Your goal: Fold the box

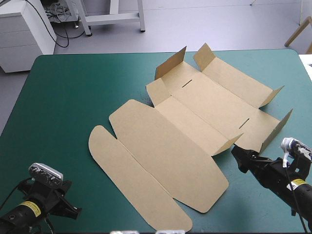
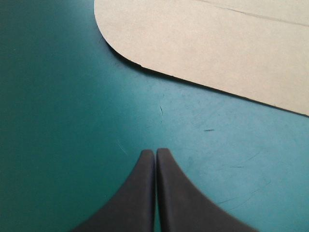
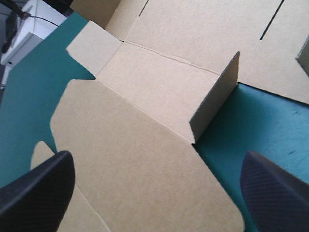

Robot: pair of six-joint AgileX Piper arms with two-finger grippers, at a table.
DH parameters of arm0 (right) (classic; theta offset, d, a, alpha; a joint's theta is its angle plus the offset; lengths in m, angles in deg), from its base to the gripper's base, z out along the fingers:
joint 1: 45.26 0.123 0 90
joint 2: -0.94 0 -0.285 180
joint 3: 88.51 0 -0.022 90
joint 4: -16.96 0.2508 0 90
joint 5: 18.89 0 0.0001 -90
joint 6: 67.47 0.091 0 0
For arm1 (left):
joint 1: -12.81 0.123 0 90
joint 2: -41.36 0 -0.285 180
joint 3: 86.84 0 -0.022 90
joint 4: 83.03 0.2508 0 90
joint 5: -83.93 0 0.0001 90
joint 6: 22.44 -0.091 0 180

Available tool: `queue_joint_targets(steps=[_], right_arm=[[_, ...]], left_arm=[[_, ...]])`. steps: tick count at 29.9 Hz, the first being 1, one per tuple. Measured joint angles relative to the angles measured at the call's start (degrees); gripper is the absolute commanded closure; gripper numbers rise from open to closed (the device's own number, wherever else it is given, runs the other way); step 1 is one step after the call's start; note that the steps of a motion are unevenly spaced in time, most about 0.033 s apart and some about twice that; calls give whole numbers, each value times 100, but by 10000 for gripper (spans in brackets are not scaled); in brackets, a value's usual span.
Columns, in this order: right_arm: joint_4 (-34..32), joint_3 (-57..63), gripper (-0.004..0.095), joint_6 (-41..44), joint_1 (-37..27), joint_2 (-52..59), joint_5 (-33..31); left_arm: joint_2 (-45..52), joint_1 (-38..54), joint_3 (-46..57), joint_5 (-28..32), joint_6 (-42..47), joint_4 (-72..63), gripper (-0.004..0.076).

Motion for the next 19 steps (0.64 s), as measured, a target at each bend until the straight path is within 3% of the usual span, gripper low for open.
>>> queue_joint_targets(steps=[11, 19], right_arm=[[214, 0, 54, 1101, 0, -359, 1], [514, 0, 54, 1389, 0, -1477, 292]], left_arm=[[0, 0, 5, 0, 0, -13, 734], [0, 0, 5, -19, 0, -18, 734]])
